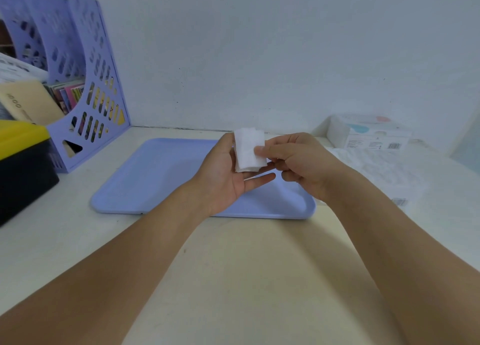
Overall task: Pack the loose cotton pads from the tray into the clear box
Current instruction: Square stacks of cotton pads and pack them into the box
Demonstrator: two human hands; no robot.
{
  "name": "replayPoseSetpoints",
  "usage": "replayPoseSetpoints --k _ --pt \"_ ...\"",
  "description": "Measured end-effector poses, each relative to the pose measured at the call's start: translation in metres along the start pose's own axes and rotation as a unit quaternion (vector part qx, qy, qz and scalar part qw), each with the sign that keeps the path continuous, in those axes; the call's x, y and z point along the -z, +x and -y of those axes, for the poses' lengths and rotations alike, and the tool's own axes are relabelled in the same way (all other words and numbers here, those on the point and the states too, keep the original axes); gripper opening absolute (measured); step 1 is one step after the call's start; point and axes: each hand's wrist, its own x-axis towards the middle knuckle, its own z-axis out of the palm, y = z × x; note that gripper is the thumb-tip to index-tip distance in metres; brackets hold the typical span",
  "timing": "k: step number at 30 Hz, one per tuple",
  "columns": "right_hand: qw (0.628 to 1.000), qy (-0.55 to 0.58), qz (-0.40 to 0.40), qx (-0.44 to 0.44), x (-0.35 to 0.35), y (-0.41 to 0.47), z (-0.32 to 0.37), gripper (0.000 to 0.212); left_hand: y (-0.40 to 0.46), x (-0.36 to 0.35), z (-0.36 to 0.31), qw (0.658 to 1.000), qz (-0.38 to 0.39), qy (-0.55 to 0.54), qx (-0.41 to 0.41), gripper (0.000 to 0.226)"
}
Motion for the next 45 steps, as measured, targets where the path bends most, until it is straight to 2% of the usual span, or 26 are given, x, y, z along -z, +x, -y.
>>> replayPoseSetpoints --k 3,6,9,12,16,18,24,29,34,37,41,45 --pt "0.998 -0.033 -0.052 0.023 -0.005 0.0 0.0 0.015 0.0 -0.002 0.0 1.0 0.011 -0.009 0.001 0.054" --pt "0.984 -0.051 -0.126 0.114 -0.011 0.0 -0.003 0.022 0.0 -0.003 0.002 0.999 0.02 -0.033 -0.004 0.054" --pt "0.969 -0.108 -0.138 0.172 -0.012 0.002 -0.005 0.015 -0.001 -0.005 0.002 0.998 0.039 -0.055 -0.004 0.057" --pt "0.967 -0.13 -0.134 0.175 -0.012 0.002 -0.005 0.011 -0.004 -0.008 0.001 0.997 0.046 -0.066 -0.004 0.063" --pt "0.967 -0.134 -0.106 0.187 -0.011 0.0 -0.002 0.04 -0.006 -0.008 -0.001 0.996 0.057 -0.064 -0.007 0.058" --pt "0.967 -0.146 -0.084 0.192 -0.01 -0.001 0.0 0.045 -0.006 -0.007 0.0 0.997 0.052 -0.064 -0.012 0.049" --pt "0.967 -0.14 -0.101 0.186 -0.012 -0.001 0.0 0.03 -0.007 -0.009 0.001 0.998 0.034 -0.037 -0.037 0.03" --pt "0.971 -0.119 -0.096 0.182 -0.011 -0.002 0.002 0.03 -0.009 -0.011 0.002 0.998 0.029 -0.006 -0.051 0.025" --pt "0.98 -0.11 -0.029 0.165 -0.01 -0.001 0.004 0.037 -0.008 -0.011 0.003 0.998 0.014 0.029 -0.052 0.025" --pt "0.976 -0.124 -0.04 0.172 -0.012 -0.001 0.001 0.025 -0.007 -0.009 0.004 0.998 0.009 0.026 -0.05 0.028" --pt "0.979 -0.07 -0.055 0.184 -0.01 -0.004 0.002 0.008 -0.006 -0.009 0.004 0.998 -0.001 0.028 -0.053 0.024" --pt "0.992 0.005 -0.056 0.112 -0.005 -0.002 0.004 0.009 -0.004 -0.009 0.004 0.998 -0.031 0.005 -0.053 0.037"
